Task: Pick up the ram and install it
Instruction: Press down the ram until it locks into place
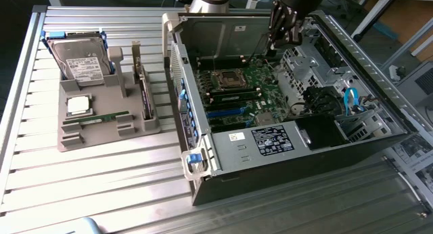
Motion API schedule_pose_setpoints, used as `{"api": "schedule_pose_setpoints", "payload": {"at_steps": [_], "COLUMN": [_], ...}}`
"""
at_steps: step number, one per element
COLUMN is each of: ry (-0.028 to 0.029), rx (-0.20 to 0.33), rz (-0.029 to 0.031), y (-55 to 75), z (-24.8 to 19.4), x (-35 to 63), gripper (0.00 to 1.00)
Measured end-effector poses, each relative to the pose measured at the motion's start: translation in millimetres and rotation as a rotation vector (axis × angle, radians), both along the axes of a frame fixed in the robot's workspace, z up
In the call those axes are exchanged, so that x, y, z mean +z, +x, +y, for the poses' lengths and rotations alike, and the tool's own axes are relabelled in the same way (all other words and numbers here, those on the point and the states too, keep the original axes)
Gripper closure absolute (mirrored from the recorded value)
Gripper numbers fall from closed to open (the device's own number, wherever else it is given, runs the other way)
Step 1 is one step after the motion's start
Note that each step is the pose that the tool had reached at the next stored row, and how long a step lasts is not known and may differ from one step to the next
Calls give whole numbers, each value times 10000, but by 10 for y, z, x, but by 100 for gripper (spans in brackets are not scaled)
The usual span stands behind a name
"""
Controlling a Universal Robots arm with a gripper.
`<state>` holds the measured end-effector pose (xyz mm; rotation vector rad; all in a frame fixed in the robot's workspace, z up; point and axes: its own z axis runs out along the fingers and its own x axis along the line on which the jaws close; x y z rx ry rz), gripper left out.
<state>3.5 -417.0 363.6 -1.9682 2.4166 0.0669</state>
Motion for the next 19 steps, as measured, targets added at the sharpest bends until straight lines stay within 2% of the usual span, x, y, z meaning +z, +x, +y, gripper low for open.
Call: {"api": "schedule_pose_setpoints", "payload": {"at_steps": [19], "ry": [-34], "rx": [-356], "rz": [0], "y": [-16], "z": [1], "x": [0], "gripper": [89]}}
